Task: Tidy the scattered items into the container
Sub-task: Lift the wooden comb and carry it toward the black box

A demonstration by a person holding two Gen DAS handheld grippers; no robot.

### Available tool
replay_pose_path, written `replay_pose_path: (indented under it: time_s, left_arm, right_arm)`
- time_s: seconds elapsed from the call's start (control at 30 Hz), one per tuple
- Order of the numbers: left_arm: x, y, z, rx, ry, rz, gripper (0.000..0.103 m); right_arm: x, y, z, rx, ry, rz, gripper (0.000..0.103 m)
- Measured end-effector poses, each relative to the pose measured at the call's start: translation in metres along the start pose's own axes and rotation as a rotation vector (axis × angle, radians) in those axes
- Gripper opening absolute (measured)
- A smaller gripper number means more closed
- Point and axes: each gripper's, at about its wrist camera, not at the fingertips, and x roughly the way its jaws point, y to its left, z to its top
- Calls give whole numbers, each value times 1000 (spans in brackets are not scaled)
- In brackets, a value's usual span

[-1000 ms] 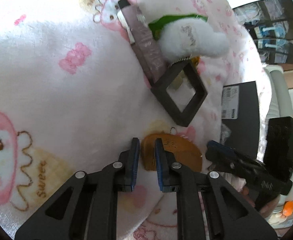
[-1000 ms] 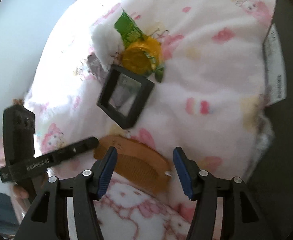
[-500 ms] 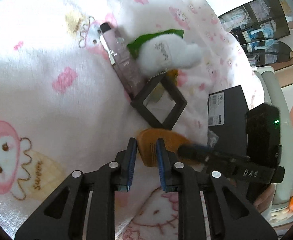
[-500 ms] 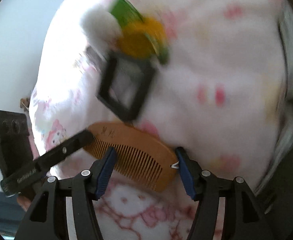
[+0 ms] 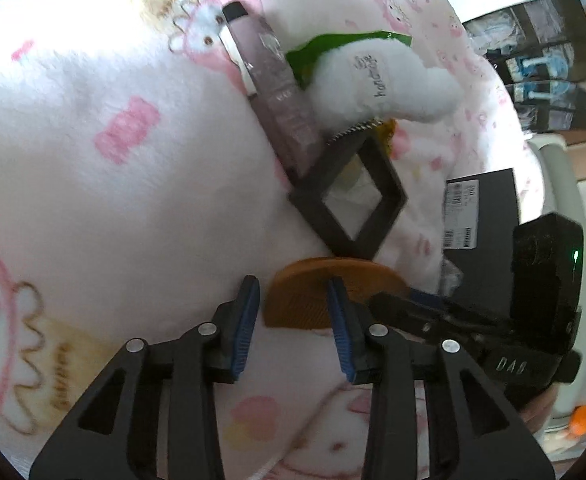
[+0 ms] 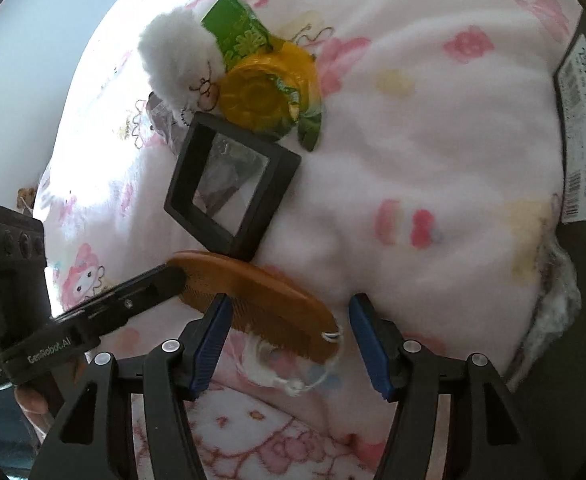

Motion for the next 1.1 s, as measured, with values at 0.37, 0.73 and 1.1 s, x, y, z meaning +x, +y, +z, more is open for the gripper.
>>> replay_pose_path:
  time_s: [0.37, 0.73, 1.1]
  left_arm:
    - [-67, -95, -17, 157, -133, -83, 22]
    - [-25, -230, -34, 319, -51, -220, 19]
    - [96, -348, -44, 494, 132, -235, 21]
  right_arm:
    - [-106, 36, -23, -60, -279, 68, 58]
    - [-287, -106, -97, -15, -471, 32, 57]
    - [-359, -247, -121, 127, -527, -124, 57]
